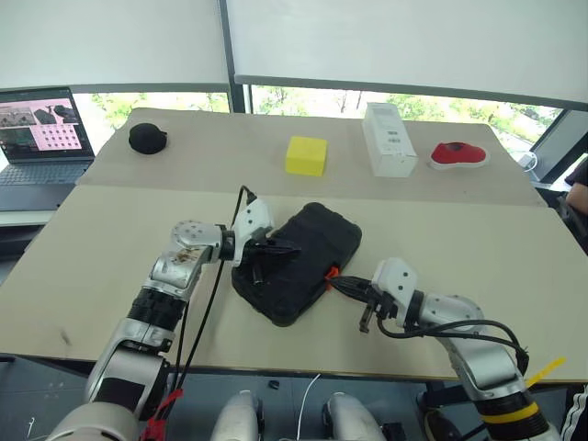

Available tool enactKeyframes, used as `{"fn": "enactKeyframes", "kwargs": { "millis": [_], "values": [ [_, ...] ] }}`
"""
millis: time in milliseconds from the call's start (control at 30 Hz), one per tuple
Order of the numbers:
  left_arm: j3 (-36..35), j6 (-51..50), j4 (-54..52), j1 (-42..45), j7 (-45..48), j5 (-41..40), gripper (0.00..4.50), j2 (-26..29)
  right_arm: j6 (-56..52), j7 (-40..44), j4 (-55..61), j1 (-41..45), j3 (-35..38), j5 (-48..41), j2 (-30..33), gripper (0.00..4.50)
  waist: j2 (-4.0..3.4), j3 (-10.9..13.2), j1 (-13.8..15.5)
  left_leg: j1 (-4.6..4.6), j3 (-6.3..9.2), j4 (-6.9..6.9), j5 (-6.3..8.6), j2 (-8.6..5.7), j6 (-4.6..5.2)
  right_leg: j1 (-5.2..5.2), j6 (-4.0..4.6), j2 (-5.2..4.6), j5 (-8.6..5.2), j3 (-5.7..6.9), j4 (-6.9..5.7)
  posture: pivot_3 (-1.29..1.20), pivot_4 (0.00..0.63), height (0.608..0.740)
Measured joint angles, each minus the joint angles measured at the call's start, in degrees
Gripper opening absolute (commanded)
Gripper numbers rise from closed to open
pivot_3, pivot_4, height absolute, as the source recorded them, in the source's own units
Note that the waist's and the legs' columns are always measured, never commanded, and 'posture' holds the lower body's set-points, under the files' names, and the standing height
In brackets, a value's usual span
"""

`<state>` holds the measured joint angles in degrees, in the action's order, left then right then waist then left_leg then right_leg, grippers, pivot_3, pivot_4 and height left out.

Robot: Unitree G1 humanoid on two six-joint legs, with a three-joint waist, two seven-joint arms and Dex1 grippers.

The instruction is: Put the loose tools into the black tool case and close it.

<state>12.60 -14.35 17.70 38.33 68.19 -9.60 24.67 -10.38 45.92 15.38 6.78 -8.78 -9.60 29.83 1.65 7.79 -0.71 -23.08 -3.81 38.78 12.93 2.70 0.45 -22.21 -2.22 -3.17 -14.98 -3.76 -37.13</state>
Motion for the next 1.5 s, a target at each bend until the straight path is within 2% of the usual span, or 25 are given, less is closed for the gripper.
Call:
{"fn": "enactKeyframes", "kwargs": {
  "millis": [300,900,1200,1233,1300,1333,1433,1500],
  "values": [
    [0.0,-0.9,-1.4,-0.8,0.0,0.5,0.00,-0.4,-6.2,0.7,0.3,-1.1,-1.4,1.5,3.3,0.04,-0.06,-0.1,0.4,-0.09,0.00,0.00,0.00,-0.03,0.00,-0.05,-0.01,-0.04,-0.02,-0.01,0.05,0.00,0.150,0.740],
    [0.0,-2.3,-4.5,-2.8,0.6,0.4,0.00,1.5,-6.1,-0.7,-5.1,2.9,-2.4,2.7,-1.7,0.04,-0.06,-0.1,-0.4,-0.06,0.01,-0.12,0.01,0.06,0.00,-0.10,0.05,0.03,-0.06,-0.03,0.06,0.00,0.150,0.740],
    [-2.0,-2.5,-6.0,-5.3,0.2,-1.3,0.00,2.1,-6.1,-0.9,-5.6,2.4,-1.9,1.8,-3.8,0.04,-0.06,-0.1,-1.3,0.00,0.03,-0.31,0.01,0.10,0.00,-0.16,0.11,0.07,-0.09,-0.09,0.05,0.00,0.150,0.740],
    [-2.9,-1.7,-6.4,-5.9,0.2,-2.0,0.00,2.1,-6.1,-0.7,-4.7,1.6,-1.1,0.7,-3.7,0.31,-0.07,-0.1,-1.4,0.01,0.06,-0.39,0.01,0.10,0.00,-0.19,0.12,0.06,-0.10,-0.13,0.05,0.00,0.150,0.740],
    [-5.6,-0.5,-7.1,-7.8,0.0,-4.6,0.51,2.0,-6.0,-0.3,-2.0,0.3,1.3,-1.7,-3.3,0.80,-0.08,-0.1,-1.6,0.01,0.19,-0.49,0.01,0.10,0.00,-0.23,0.13,0.05,-0.11,-0.19,0.06,0.00,0.150,0.740],
    [-6.8,-0.2,-7.7,-8.8,0.1,-6.3,0.60,2.0,-6.0,0.3,-0.2,-0.4,2.6,-3.2,-2.3,1.11,-0.08,-0.1,-1.7,-0.03,0.25,-0.52,0.01,0.10,0.00,-0.27,0.13,0.05,-0.11,-0.19,0.06,0.00,0.150,0.740],
    [-10.9,0.3,-9.6,-12.0,0.9,-9.9,1.66,4.2,-6.0,2.8,3.3,-3.3,6.3,-5.3,2.1,2.15,0.02,0.0,-1.7,-0.06,0.27,-0.61,0.01,0.11,0.00,-0.34,0.14,0.06,-0.12,-0.17,0.11,0.00,0.150,0.740],
    [-14.1,0.1,-10.7,-15.1,1.4,-11.4,2.35,8.0,-5.4,4.7,4.0,-6.5,8.4,-6.4,4.9,2.87,0.02,0.0,-1.7,-0.13,0.25,-0.69,0.01,0.09,0.00,-0.46,0.15,0.03,-0.12,-0.18,0.12,0.00,0.150,0.740]
  ]
}}
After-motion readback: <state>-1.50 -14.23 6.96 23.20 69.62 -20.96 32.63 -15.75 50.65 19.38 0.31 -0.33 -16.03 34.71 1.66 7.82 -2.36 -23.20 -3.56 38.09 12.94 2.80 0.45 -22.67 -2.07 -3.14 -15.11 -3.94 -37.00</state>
